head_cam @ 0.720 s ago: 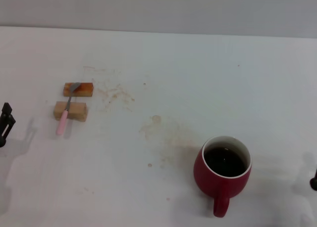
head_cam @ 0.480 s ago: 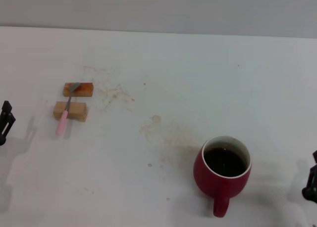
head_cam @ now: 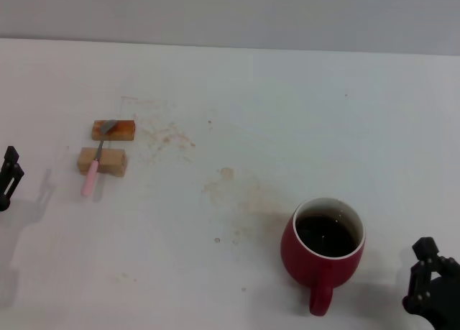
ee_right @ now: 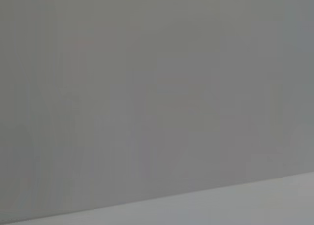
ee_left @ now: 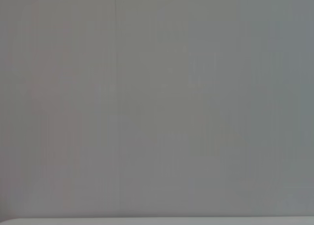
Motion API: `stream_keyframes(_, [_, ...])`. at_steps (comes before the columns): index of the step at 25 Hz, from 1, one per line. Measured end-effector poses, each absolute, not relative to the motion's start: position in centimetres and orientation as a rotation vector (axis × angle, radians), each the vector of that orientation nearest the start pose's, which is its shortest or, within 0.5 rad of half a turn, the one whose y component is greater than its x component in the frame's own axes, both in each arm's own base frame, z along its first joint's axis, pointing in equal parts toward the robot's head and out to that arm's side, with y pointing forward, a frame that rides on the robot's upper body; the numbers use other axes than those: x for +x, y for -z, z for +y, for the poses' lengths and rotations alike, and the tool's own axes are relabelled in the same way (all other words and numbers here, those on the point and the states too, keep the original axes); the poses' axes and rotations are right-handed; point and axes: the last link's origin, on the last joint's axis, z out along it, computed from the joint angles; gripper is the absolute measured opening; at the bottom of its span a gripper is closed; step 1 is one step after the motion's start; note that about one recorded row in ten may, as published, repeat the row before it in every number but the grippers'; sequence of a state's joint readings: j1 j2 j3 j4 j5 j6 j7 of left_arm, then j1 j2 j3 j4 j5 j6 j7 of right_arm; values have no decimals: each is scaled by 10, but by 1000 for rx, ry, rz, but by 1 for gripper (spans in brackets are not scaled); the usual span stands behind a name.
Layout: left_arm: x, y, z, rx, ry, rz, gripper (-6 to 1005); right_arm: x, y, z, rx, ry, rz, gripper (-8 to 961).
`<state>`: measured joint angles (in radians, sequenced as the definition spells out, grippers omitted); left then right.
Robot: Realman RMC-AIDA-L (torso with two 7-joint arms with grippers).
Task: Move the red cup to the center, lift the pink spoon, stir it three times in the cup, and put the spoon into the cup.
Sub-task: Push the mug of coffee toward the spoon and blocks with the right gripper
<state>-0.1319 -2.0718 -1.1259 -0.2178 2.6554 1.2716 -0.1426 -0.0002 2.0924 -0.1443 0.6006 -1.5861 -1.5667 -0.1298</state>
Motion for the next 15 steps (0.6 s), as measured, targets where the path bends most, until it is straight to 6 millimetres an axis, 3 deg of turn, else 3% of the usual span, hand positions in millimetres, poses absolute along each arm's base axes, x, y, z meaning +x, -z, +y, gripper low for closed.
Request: stream_keyframes(15, [-381, 3, 238, -1533, 603, -570, 831, 296, 108, 132, -1681, -796, 808, 0])
